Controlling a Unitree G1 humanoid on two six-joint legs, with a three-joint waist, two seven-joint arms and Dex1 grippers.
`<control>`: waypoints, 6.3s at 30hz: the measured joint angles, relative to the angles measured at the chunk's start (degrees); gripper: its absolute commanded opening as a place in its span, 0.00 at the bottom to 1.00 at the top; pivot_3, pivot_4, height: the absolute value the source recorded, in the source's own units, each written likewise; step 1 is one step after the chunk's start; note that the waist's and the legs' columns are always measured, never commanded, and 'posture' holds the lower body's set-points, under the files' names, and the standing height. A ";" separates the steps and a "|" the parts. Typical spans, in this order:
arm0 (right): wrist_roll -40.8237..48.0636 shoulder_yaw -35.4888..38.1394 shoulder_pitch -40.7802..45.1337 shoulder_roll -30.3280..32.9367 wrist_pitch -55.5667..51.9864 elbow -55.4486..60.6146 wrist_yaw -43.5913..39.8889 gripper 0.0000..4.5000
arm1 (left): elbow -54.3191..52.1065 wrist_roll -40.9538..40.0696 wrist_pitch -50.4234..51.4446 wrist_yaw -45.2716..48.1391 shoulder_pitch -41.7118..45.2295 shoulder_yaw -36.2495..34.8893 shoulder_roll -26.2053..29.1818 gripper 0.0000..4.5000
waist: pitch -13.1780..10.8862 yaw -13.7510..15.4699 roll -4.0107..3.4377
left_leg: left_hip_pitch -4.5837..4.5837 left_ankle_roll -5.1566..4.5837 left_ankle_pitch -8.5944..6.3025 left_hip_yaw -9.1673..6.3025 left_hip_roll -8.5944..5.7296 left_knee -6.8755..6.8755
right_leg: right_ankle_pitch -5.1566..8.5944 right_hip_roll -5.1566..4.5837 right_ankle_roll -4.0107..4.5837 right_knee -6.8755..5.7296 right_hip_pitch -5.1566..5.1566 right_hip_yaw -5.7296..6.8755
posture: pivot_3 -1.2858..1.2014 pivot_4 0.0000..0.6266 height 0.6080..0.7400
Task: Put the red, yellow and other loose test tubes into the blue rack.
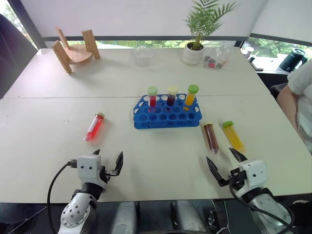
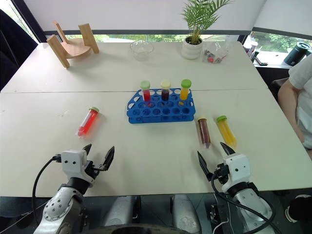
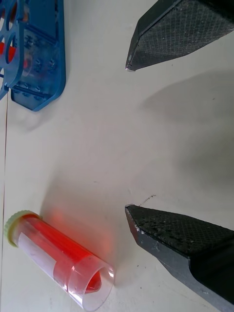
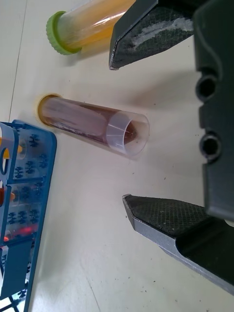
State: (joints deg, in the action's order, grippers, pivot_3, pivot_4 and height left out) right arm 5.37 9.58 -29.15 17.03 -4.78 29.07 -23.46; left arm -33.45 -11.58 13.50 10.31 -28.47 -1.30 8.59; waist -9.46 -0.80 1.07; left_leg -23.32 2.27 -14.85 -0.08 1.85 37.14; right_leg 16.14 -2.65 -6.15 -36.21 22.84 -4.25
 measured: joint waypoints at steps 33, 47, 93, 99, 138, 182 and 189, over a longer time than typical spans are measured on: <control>19.88 9.78 19.89 22.15 -35.13 8.90 -4.24 1.00 | -0.67 -14.80 13.08 21.45 17.67 -2.56 21.90 1.00 | 0.04 -0.02 -0.06 | 0.13 -0.03 0.02 -0.07 -0.02 0.08 | -0.02 0.07 0.00 -0.14 -0.15 0.04 | 0.52 0.24 1.00; 24.92 -16.70 72.28 44.99 -77.17 -23.28 -13.21 1.00 | 3.12 -26.68 20.03 43.09 33.93 -4.01 37.50 1.00 | -0.05 -0.16 -0.16 | -0.13 -0.10 0.00 -0.02 -0.03 -0.05 | -0.04 0.07 -0.04 -0.14 0.20 0.08 | 0.52 0.24 1.00; 17.44 -0.46 77.13 12.81 -64.24 -24.68 -15.47 0.19 | 3.69 -29.07 23.11 37.94 39.47 -9.22 37.52 1.00 | -0.16 0.15 -0.18 | -0.16 -0.13 -0.02 -0.19 -0.06 0.05 | -0.12 0.13 -0.33 -0.92 0.48 0.15 | 0.52 0.24 1.00; 19.82 6.74 66.60 0.35 -50.35 -14.94 -7.41 0.19 | 3.99 -29.06 23.47 37.98 40.14 -9.35 37.80 1.00 | -0.18 -0.28 -0.19 | -0.14 -0.04 0.03 -0.16 -0.07 0.10 | -0.14 0.11 -0.35 -0.98 0.48 0.13 | 0.52 0.24 1.00; 10.73 -3.03 47.38 -2.49 0.52 -25.46 -7.30 0.19 | 3.67 -29.17 24.82 37.42 41.67 -9.04 37.99 1.00 | -0.19 -0.37 -0.20 | -0.04 -0.01 0.05 -0.20 -0.02 0.03 | -0.13 0.19 -0.33 -1.00 0.42 0.12 | 0.52 0.24 1.00; 25.97 -15.81 77.05 40.37 -80.32 -19.18 -17.47 0.99 | 4.86 -26.46 22.54 36.94 42.82 -3.85 32.89 1.00 | -0.29 -0.56 -0.27 | 0.02 -0.04 0.06 -0.22 0.01 0.01 | 0.00 0.23 -0.08 -0.96 0.42 0.07 | 0.52 0.24 1.00; 27.61 -34.59 88.88 37.55 -87.37 -33.57 -17.52 0.99 | 5.22 -25.12 21.32 36.67 42.38 -3.35 31.86 1.00 | -0.31 -0.22 -0.25 | -0.21 -0.06 0.04 -0.06 -0.05 0.03 | -0.10 0.10 -0.29 -0.86 0.61 0.06 | 0.52 0.24 1.00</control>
State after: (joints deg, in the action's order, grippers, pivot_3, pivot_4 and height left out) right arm 32.97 -25.01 59.73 54.58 -92.15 -4.50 -40.98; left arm -28.23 -36.70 34.82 46.98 13.91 -4.65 40.45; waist -9.77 -1.02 0.82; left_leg -23.53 2.21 -14.81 -0.14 1.80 37.17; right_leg 16.03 -2.55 -6.44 -37.07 23.46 -4.19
